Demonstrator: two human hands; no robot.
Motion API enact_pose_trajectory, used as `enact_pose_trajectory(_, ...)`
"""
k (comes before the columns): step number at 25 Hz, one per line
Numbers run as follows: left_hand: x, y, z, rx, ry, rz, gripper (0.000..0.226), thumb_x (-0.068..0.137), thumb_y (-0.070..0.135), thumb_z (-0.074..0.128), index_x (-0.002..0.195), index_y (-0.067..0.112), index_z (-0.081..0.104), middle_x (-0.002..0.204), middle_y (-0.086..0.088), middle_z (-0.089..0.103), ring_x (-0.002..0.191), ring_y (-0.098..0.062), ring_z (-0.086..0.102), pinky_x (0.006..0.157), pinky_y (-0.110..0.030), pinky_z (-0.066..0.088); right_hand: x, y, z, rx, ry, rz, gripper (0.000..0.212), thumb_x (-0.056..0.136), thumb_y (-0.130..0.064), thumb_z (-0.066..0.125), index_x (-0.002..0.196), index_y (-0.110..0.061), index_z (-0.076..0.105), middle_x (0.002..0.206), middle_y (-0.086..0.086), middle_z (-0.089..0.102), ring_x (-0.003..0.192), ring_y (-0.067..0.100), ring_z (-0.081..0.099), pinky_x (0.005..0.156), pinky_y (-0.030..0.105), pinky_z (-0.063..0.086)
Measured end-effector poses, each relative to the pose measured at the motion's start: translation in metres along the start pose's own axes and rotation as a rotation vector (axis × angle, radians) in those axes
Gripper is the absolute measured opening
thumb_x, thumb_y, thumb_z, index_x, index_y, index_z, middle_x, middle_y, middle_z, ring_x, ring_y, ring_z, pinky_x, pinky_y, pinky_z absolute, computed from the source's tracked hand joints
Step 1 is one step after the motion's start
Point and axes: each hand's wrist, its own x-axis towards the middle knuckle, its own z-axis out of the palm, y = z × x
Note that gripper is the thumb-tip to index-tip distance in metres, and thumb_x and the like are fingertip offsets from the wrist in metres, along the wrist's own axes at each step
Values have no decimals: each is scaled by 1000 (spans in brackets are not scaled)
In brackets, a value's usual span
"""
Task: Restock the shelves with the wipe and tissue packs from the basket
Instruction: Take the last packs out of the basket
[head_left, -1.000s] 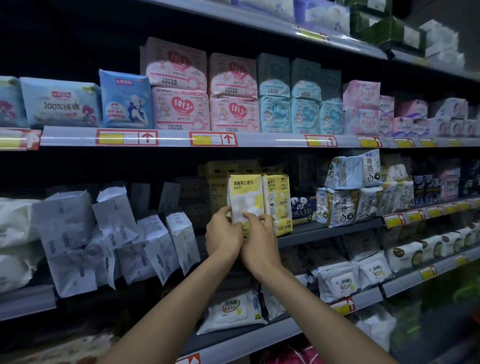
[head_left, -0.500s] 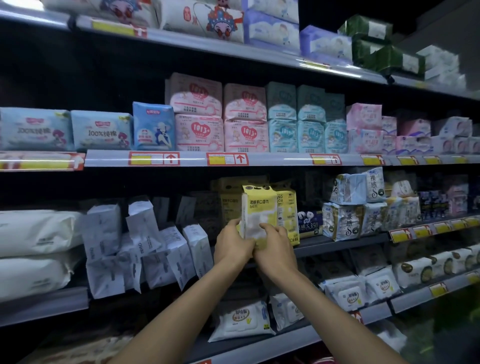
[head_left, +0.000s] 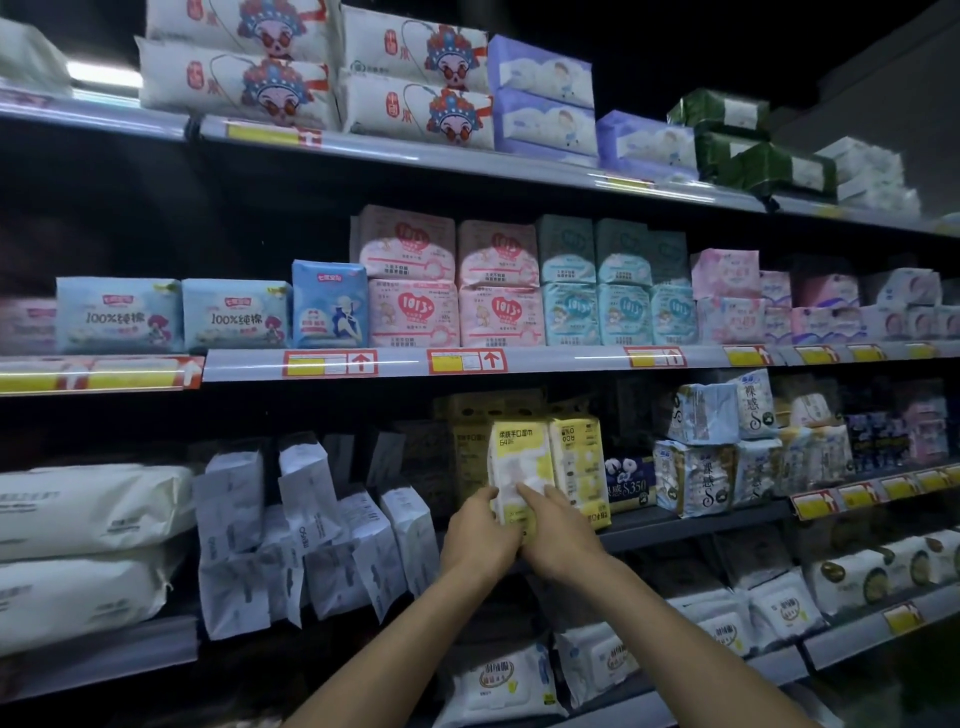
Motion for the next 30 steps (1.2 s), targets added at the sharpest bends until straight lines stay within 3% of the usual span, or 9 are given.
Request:
enact_pose_trajectory(3, 10, -8, 2, -17, 10, -26, 59, 87, 8, 59, 143, 26, 58, 117, -2, 74, 102, -22, 71, 87, -40, 61, 14, -7, 2, -98, -21, 0, 90, 89, -38, 72, 163, -36, 22, 165, 6, 27, 142, 33, 45, 107, 45, 47)
enact_pose_trajectory(6, 17, -16, 1, -12, 15, -23, 59, 87, 4, 58, 141, 26, 59, 115, 0, 74, 101, -21, 70, 84, -34, 59, 25, -12, 3, -150, -42, 25, 92, 87, -45, 74, 163, -36, 22, 163, 6, 32, 144, 34, 42, 109, 48, 47)
enact_pose_trajectory(11, 16, -21, -2, 16, -5, -29, 51, 90, 7, 62, 137, 24, 62, 105, 0, 72, 98, -21, 68, 76, -28, 49, 28, -15, -4, -178, -69, 19, 86, 89, -30, 70, 163, -36, 26, 161, 5, 39, 142, 32, 46, 108, 46, 50)
enact_pose_trajectory(16, 14, -10, -7, 3, 0, -17, 58, 90, 4, 60, 147, 18, 54, 120, -6, 69, 109, -24, 66, 79, -28, 48, 17, -12, -17, -179, -71, -4, 79, 90, -14, 61, 161, -33, 32, 156, 7, 45, 137, 33, 51, 104, 48, 52)
enact_pose_trajectory(20, 6, -1, -16, 38, -6, 19, 66, 90, 5, 61, 153, 18, 46, 135, -10, 63, 113, -23, 62, 79, -26, 44, 10, -8, -18, -204, -82, -1, 78, 91, -18, 62, 161, -28, 30, 153, 10, 47, 134, 35, 53, 101, 48, 54)
enact_pose_trajectory(24, -5, 1, -30, 93, -23, 72, 63, 89, 14, 67, 149, 20, 49, 111, 0, 65, 102, -21, 64, 82, -32, 53, 2, -12, -25, -243, -91, -8, 79, 91, -22, 64, 162, -25, 28, 153, 14, 43, 134, 37, 51, 100, 47, 54)
enact_pose_trajectory(26, -13, 0, -42, 123, -27, 82, 68, 87, 20, 69, 151, 21, 46, 120, -2, 67, 108, -23, 65, 90, -38, 57, -3, -20, -34, -243, -95, -24, 81, 90, -21, 64, 162, -25, 26, 155, 15, 40, 135, 39, 50, 100, 48, 53)
enact_pose_trajectory(30, -37, 0, -80, 195, -15, 138, 70, 88, 22, 68, 153, 21, 42, 132, -5, 65, 109, -23, 66, 90, -40, 58, -19, -50, -52, -227, -74, -76, 83, 88, -21, 63, 162, -24, 27, 152, 17, 41, 125, 40, 55, 95, 45, 55)
